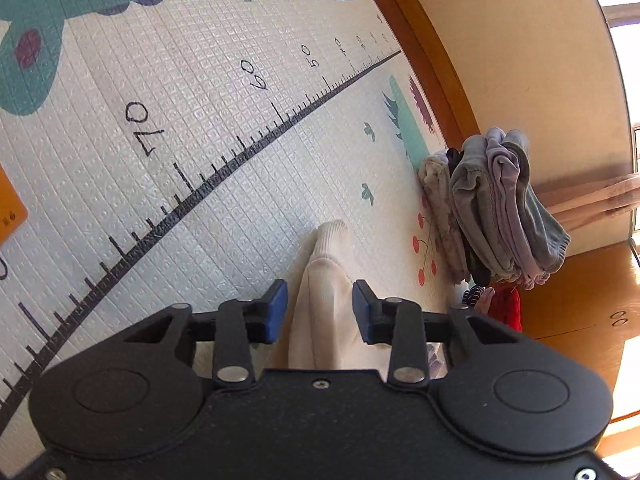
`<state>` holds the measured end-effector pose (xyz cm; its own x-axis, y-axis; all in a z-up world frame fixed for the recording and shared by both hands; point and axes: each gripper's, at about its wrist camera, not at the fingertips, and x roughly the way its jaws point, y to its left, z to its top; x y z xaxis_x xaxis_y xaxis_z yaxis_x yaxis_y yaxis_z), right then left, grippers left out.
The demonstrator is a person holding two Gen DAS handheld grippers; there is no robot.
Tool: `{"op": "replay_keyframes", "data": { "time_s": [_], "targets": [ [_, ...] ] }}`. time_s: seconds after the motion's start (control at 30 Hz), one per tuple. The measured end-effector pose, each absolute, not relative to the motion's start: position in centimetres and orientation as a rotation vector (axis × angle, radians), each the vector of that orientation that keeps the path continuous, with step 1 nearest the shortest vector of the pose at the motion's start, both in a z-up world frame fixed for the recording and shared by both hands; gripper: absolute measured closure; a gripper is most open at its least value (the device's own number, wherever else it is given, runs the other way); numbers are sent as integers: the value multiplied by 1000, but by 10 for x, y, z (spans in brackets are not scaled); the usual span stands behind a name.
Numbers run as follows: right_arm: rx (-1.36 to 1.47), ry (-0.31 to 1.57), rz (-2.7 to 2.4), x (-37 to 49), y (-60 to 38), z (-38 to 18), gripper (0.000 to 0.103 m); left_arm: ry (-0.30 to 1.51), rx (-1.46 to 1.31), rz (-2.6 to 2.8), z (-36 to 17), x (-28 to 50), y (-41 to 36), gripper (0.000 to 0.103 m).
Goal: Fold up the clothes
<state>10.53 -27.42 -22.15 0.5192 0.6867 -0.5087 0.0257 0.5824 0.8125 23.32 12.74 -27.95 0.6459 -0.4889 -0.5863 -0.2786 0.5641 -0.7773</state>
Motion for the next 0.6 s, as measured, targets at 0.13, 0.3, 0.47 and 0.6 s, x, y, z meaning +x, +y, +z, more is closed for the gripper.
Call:
{"op": "replay_keyframes", "data": {
  "time_s": [0.13,0.3,0.47,0.6],
  "targets": [
    [889,948,502,110,-266,-221,93,768,-796,-153,-249,225,114,101],
    [909,937,555,116,-256,-218,93,688,-175,-137,-216,215,44,102],
    [916,931,589,116,-253,-214,93,673,108,-109,-220,210,-2,102],
    [927,927,593,111,-260,-214,93,705,133,-143,-231,223,-22,102]
  ]
}}
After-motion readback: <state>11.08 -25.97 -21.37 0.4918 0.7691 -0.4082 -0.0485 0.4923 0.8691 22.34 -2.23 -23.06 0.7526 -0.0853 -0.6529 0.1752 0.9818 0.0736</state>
